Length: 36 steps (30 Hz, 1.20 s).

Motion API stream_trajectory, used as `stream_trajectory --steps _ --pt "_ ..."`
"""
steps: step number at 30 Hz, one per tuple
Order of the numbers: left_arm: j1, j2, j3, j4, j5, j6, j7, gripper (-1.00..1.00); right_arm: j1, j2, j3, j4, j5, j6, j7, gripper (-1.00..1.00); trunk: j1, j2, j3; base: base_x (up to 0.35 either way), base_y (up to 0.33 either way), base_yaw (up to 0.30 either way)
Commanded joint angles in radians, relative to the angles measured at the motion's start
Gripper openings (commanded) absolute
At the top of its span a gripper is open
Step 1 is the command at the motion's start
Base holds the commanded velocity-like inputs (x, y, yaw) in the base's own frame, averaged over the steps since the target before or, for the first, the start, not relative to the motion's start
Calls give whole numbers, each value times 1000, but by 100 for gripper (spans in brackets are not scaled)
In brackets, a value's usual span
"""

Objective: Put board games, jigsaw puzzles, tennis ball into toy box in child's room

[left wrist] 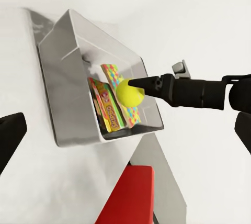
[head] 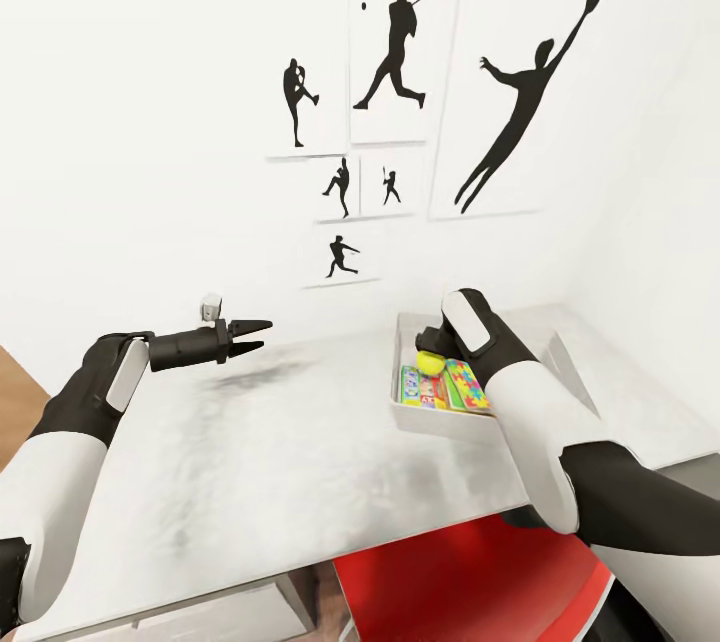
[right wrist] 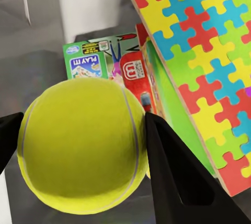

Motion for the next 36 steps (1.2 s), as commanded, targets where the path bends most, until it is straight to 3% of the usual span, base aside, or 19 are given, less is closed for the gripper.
stream_trajectory --steps 1,5,6,24,27,30,36 --pt "-1 0 1 0 -3 4 -5 100 -1 -1 4 -1 -14 -2 -12 -100 1 -2 -2 0 0 0" --pt "-1 0 1 0 -3 4 -5 100 1 0 5 -1 -17 -4 -12 -100 1 -2 -2 0 0 0" --pt "-1 0 1 0 -3 4 -5 100 1 0 5 -1 -17 -5 -12 100 1 -2 -2 0 0 0" --pt "-1 10 0 0 -2 4 -5 100 2 1 4 -7 -14 -8 -12 100 1 -2 1 -12 6 0" --pt "-1 19 -2 0 -1 4 -5 100 8 0 5 -88 -15 -2 -16 100 1 -2 5 -215 117 0" --pt "-1 35 -4 0 -1 4 -23 100 35 -3 4 -232 -19 28 -18 100 1 -2 10 -247 71 0" --pt "2 108 -8 0 -7 2 -165 100 117 -8 -1 -502 -22 118 -19 100 1 -2 20 -140 -72 0"
